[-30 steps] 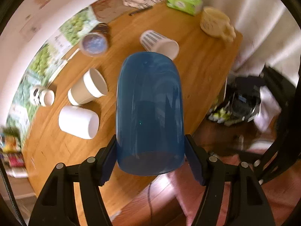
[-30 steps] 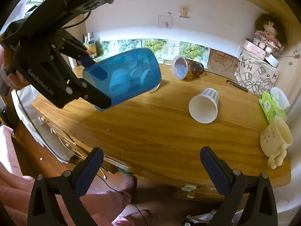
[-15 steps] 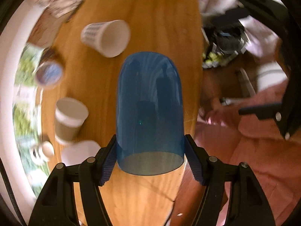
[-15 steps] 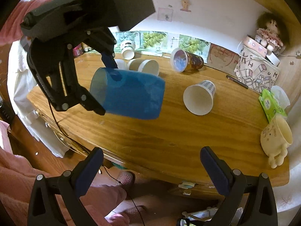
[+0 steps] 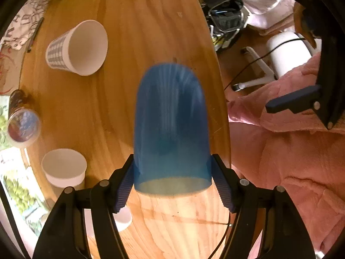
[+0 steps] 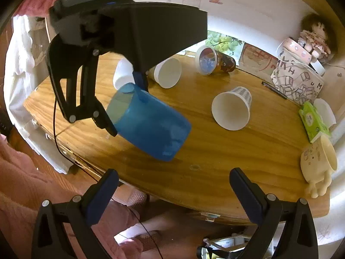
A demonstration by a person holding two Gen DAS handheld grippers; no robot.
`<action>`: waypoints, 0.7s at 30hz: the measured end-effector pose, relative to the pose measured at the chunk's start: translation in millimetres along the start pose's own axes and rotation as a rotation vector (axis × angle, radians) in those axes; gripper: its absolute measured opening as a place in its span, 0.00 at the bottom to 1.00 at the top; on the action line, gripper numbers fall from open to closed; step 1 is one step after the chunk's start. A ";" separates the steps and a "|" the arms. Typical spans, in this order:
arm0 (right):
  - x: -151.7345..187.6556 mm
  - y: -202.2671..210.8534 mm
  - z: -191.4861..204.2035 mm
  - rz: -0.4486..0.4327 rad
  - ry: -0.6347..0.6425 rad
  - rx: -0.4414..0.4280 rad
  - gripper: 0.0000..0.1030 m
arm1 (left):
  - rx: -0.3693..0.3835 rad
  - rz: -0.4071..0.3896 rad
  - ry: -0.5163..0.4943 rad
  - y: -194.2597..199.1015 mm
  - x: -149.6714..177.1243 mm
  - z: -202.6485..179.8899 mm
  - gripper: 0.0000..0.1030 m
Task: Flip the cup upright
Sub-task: 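Lift the blue cup with the left gripper and rotate it, then lower the blue cup onto the desk and open the left gripper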
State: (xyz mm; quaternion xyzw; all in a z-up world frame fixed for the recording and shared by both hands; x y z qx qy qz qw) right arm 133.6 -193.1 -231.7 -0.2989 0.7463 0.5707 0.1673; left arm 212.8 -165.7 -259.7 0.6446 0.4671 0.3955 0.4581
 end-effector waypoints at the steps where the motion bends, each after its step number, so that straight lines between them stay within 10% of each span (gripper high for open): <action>1: -0.5 -1.7 0.1 0.004 0.000 -0.003 1.00 | 0.012 -0.004 -0.017 1.0 -0.6 0.3 0.69; 21: -7.4 -11.6 1.7 0.011 0.039 -0.009 1.00 | 0.049 -0.020 0.007 19.7 4.4 23.5 0.79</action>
Point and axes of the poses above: each gripper's, at about its wrist camera, not at the fingertips, and y roughly against the way its jaws point, z to its left, x to its underside, the point moved 2 cm from there along -y, roughly the way its jaws point, and after that the axes turned 14 degrees about x, right-handed, at the moved point
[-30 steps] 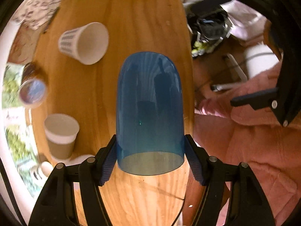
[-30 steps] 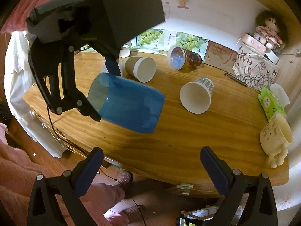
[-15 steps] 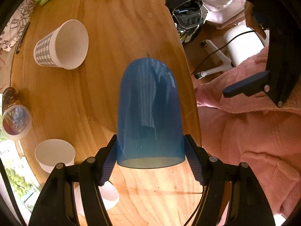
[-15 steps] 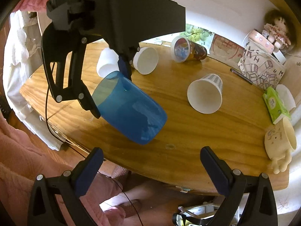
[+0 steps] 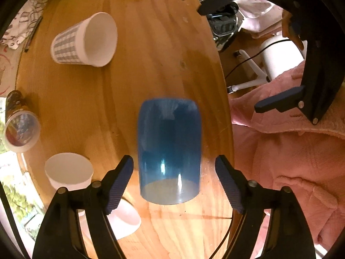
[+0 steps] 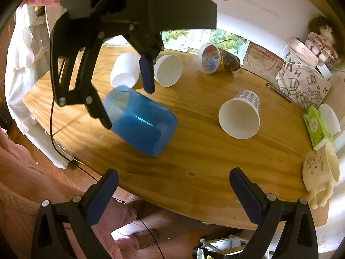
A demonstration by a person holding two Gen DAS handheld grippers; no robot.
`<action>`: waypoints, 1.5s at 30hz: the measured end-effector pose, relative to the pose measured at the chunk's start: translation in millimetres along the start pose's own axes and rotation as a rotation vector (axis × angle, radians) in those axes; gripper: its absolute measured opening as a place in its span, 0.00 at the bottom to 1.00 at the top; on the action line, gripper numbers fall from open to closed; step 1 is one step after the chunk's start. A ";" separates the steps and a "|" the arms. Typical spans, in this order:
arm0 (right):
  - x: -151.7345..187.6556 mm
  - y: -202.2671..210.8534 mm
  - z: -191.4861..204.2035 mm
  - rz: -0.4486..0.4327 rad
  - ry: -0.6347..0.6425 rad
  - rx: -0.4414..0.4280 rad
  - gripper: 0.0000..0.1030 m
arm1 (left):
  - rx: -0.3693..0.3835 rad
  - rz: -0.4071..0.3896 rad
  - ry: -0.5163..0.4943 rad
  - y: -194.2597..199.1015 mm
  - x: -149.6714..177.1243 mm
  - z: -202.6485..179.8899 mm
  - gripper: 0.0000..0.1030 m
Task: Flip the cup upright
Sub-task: 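Lower the blue cup onto the desk and open the left gripper, then move the right gripper to the blue cup and close on it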
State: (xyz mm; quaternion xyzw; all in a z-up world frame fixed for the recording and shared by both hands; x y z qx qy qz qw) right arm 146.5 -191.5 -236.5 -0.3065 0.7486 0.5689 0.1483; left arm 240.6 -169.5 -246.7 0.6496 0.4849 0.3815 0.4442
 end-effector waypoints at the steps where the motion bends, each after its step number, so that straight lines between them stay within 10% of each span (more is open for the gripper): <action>1: 0.0 0.5 0.2 -0.003 0.005 -0.002 1.00 | -0.001 -0.001 0.007 0.8 0.6 -0.8 0.79; 13: -0.8 12.1 7.1 -0.071 0.087 -0.036 1.00 | -0.107 -0.184 0.170 42.4 26.8 -14.4 0.79; 33: -6.3 33.6 34.9 -0.217 0.240 -0.097 1.00 | -0.252 -0.837 1.004 61.4 108.4 -60.8 0.79; 45: -3.4 46.6 47.7 -0.217 0.107 -0.139 1.00 | -0.349 -1.038 1.375 28.1 143.0 -115.1 0.79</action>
Point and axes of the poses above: each gripper's, at about its wrist camera, not at the fingertips, and y roughly against the way its jaws point, z to its left, x to its underside, the point moved 2 cm from there along -y, roughly the way its jaws point, and after that the axes turned 14 degrees about x, right-handed, at the moved point
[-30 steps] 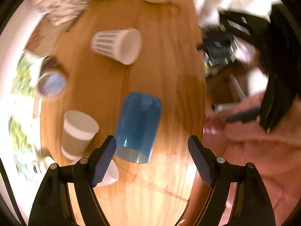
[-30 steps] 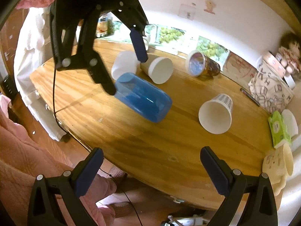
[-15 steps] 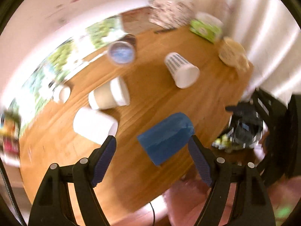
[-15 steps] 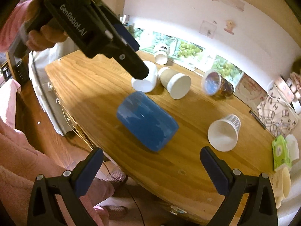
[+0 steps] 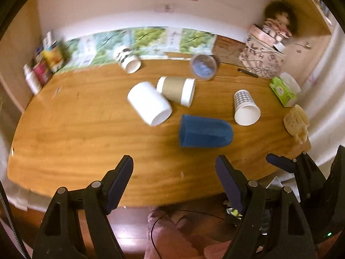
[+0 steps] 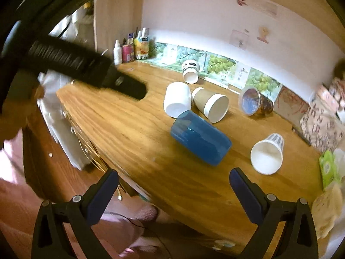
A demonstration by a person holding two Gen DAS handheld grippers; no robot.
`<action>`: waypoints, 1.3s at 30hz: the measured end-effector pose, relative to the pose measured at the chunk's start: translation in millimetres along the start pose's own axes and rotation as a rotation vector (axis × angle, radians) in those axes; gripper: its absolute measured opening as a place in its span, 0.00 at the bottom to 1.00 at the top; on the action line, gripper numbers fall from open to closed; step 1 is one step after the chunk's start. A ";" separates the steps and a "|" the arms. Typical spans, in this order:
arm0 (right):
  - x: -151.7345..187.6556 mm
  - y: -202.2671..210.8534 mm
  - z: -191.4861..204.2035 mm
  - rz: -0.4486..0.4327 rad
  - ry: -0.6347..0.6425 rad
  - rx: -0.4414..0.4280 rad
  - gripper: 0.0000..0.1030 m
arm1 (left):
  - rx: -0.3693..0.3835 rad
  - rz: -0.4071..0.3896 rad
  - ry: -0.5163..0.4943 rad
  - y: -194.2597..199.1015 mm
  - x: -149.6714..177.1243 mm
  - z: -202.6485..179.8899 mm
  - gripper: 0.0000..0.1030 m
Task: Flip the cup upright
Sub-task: 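Move the right gripper to the blue cup and close on it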
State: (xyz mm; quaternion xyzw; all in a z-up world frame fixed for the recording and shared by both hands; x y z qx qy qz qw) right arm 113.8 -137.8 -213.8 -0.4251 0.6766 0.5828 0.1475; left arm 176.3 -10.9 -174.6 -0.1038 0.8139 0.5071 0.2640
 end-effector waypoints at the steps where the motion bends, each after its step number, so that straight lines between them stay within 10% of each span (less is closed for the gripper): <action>1: -0.1 0.2 -0.7 0.002 -0.020 -0.004 1.00 | -0.008 -0.008 0.012 2.9 5.0 0.9 0.79; 14: -6.7 0.2 -2.0 0.017 0.087 -0.059 1.00 | -0.021 -0.162 0.243 29.4 36.9 29.4 0.79; 39: -59.7 -102.4 12.3 0.133 0.508 -0.114 0.96 | 0.082 -0.125 0.476 -8.9 33.6 62.4 0.79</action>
Point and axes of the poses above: each gripper's, at about its wrist camera, not at the fingertips, and y roughly against the way its jaws point, z to its left, x to its underside, the point moved 2 cm from there along -y, roughly the way its jaws point, and after that the axes turned 14 degrees about x, right-handed, at the moved point
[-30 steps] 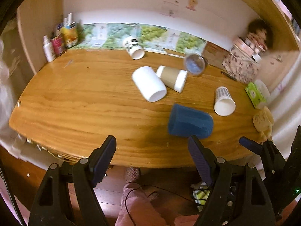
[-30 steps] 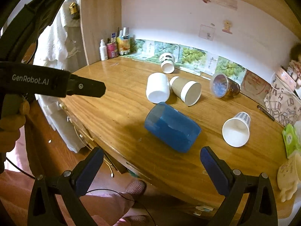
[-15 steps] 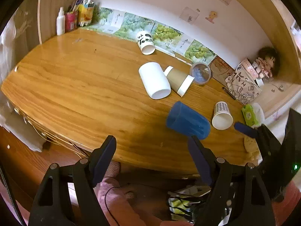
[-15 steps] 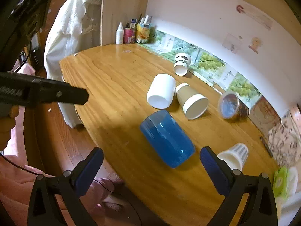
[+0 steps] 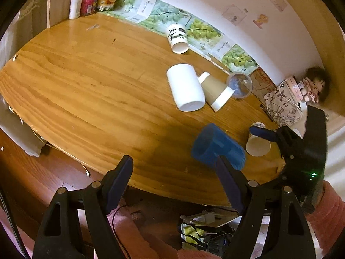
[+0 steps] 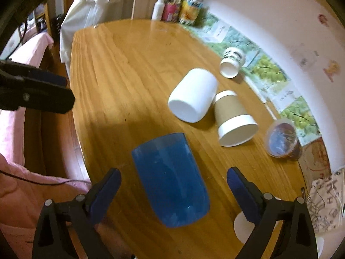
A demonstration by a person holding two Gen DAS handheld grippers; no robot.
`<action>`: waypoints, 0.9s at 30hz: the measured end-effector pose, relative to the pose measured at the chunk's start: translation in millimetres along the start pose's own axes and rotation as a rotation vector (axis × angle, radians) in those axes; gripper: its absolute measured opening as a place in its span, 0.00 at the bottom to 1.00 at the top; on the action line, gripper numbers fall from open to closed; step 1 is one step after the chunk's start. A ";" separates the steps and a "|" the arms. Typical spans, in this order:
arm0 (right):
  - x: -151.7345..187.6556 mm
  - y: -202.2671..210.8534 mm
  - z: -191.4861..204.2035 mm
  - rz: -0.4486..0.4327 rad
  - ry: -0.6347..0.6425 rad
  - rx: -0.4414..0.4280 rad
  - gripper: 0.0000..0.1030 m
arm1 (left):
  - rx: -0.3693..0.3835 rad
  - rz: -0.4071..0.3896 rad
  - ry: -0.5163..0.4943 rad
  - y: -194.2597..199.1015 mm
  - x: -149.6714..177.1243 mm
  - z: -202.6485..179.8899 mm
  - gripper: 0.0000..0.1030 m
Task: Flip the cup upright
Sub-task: 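Move the right gripper to the blue cup and close on it, then lift the blue cup with the right gripper and turn its base down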
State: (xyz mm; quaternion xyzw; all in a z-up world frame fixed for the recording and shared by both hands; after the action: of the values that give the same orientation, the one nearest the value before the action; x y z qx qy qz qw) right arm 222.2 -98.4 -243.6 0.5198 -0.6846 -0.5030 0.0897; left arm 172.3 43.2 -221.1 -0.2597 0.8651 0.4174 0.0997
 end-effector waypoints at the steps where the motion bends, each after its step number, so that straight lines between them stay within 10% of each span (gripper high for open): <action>1: -1.8 -4.5 2.2 0.009 0.015 -0.014 0.96 | 0.000 0.005 0.010 -0.9 -1.7 2.7 0.79; 27: -23.8 -65.8 16.7 0.182 0.178 -0.050 0.79 | -0.042 0.069 0.025 -13.8 -34.4 24.3 0.79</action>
State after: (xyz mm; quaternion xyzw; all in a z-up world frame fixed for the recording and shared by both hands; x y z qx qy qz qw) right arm 262.9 -66.3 -293.6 0.4957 -0.7056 -0.4616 0.2083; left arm 207.6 67.5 -232.3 -0.2369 0.8657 0.4354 0.0691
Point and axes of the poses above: each gripper's, at about its wrist camera, not at the fingertips, and y roughly against the way its jaws point, z to its left, x to its underside, the point moved 2 cm from there along -y, roughly the way its jaws point, and after that the axes turned 14 degrees about x, right-handed, at the moved point
